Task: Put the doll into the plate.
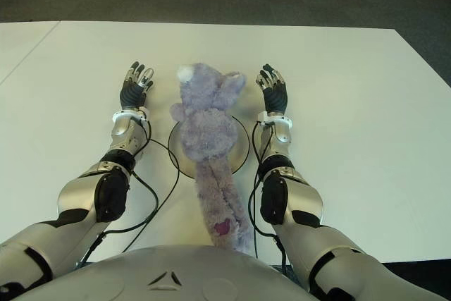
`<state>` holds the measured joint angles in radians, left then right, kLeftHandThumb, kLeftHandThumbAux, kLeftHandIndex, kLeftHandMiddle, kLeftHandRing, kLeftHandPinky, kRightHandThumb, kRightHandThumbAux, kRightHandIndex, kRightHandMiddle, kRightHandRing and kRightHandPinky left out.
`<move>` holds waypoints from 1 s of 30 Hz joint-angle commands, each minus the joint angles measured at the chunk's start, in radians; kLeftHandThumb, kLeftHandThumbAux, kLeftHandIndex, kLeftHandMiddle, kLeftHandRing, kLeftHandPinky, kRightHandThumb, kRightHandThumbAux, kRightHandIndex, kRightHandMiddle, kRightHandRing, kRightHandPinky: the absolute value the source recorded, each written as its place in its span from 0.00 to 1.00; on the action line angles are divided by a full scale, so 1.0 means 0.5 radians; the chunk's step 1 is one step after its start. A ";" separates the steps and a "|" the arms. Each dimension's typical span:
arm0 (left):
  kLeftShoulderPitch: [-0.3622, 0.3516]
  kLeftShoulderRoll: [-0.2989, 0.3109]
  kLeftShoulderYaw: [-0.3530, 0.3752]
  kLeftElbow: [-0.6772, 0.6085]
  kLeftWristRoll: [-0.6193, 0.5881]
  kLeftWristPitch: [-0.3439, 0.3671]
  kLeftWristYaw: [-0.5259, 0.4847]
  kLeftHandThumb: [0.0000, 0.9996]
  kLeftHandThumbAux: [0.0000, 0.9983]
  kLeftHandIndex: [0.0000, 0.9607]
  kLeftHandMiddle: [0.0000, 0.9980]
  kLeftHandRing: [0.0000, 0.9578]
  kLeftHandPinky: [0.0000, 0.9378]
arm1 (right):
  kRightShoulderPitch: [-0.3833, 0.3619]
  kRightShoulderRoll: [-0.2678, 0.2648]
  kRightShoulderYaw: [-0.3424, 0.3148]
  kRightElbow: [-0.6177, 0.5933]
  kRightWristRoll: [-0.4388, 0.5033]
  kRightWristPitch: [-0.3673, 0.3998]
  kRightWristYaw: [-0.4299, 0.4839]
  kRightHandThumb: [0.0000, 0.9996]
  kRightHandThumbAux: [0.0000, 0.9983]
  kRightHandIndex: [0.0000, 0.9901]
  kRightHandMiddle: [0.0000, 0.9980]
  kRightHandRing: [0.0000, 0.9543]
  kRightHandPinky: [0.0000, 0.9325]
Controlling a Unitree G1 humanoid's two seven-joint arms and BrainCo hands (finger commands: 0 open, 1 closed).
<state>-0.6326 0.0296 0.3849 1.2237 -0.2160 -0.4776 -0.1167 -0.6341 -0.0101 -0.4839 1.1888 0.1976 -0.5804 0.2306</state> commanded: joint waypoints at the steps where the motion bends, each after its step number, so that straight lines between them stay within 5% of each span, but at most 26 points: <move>1: 0.401 -0.132 0.042 0.249 -0.016 0.280 0.001 0.00 0.72 0.00 0.00 0.00 0.00 | 0.468 0.063 -0.050 0.307 0.043 0.286 -0.060 0.08 0.77 0.07 0.00 0.00 0.00; 7: 0.400 -0.131 0.039 0.248 -0.014 0.283 -0.007 0.00 0.74 0.00 0.00 0.00 0.00 | 0.466 0.063 -0.037 0.308 0.028 0.297 -0.083 0.00 0.73 0.02 0.00 0.00 0.00; 30: 0.393 -0.127 0.010 0.245 0.011 0.290 0.031 0.00 0.73 0.00 0.00 0.00 0.00 | 0.465 0.068 -0.002 0.306 -0.006 0.281 -0.122 0.00 0.71 0.00 0.00 0.00 0.00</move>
<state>-0.6324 0.0293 0.3813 1.2227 -0.2150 -0.4776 -0.1168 -0.6340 -0.0117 -0.4763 1.1889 0.1923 -0.5801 0.2188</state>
